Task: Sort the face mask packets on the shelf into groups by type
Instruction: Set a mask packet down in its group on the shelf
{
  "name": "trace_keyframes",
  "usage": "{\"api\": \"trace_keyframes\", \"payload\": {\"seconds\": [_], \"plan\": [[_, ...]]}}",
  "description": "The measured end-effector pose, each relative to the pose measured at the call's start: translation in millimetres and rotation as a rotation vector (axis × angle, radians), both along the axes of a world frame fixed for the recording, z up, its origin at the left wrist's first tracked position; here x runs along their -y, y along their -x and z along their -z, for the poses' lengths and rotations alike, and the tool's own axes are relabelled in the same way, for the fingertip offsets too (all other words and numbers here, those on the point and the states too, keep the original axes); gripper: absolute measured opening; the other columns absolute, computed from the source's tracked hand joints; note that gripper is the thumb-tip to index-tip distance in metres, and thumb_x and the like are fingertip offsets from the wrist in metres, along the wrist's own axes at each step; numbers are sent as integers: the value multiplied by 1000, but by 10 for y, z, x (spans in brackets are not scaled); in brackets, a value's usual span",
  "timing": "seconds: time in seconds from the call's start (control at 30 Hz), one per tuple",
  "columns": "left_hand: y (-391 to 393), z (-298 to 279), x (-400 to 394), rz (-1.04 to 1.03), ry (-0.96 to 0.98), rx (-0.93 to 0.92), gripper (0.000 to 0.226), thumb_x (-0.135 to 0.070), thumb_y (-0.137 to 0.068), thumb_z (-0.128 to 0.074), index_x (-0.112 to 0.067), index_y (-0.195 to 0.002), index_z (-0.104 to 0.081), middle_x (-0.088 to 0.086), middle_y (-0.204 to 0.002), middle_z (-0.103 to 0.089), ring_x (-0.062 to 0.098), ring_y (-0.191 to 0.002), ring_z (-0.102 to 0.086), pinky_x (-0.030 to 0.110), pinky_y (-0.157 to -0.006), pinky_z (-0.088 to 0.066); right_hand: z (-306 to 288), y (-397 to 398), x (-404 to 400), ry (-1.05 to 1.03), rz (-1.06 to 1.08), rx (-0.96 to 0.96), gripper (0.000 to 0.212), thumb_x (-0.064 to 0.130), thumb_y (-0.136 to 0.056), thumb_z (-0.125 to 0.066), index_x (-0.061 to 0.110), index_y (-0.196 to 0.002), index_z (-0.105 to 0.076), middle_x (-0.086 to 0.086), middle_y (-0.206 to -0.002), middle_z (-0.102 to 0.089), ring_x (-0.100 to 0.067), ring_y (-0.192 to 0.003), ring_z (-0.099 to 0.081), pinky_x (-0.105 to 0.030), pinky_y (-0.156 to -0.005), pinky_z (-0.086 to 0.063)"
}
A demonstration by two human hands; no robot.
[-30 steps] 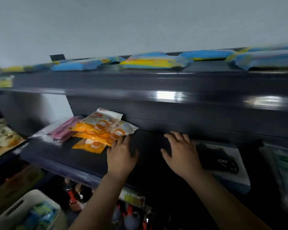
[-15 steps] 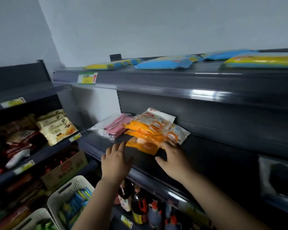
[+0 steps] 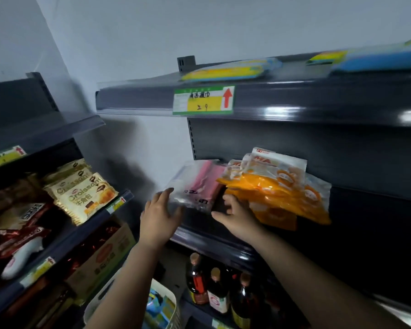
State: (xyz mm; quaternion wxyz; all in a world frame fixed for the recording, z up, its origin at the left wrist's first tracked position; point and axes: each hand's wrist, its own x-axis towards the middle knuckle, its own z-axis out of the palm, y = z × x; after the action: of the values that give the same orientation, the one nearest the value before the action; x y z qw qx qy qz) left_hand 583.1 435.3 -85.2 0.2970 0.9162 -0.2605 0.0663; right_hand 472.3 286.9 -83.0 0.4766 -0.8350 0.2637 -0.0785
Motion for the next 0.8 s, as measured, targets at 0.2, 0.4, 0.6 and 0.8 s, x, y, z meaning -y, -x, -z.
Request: {"api": "trace_keyframes", "payload": {"seconds": [0.2, 0.4, 0.6, 0.8], "plan": [[-789, 38, -27, 98, 102, -196, 56, -35, -89, -59, -14, -138, -43, 13, -139, -46, 32, -129, -41, 44, -106, -36, 5, -487, -102, -112, 193, -65, 70, 44, -85, -62, 12, -141, -35, -8, -143, -41, -24, -130, -41, -32, -105, -36], [-1287, 134, 199, 135, 207, -541, 61, -38, -90, -57, -12, -141, -36, 17, -144, -42, 32, -129, -44, 38, -109, -35, -1, -812, -111, -287, 300, -43, 84, 49, -86, -60, 10, -149, -20, -6, -155, -27, -23, -139, -32, -32, -109, -31], [-1465, 257, 361, 213, 248, -670, 43, -31, -93, -54, 0, -122, -56, 16, -126, -59, 31, -115, -56, 34, -97, -41, 56, -1139, -97, -440, 400, 16, 76, 47, -86, -60, 8, -145, -30, -6, -145, -42, -21, -128, -44, -31, -105, -31], [-1580, 321, 429, 323, 318, -704, 30, -25, -89, -61, -11, -115, -61, 13, -117, -65, 26, -107, -61, 37, -96, -45, 222, -1462, -28, -567, 462, 120, 51, 38, -78, -73, 12, -119, -58, -4, -114, -65, -22, -102, -61, -31, -75, -49]]}}
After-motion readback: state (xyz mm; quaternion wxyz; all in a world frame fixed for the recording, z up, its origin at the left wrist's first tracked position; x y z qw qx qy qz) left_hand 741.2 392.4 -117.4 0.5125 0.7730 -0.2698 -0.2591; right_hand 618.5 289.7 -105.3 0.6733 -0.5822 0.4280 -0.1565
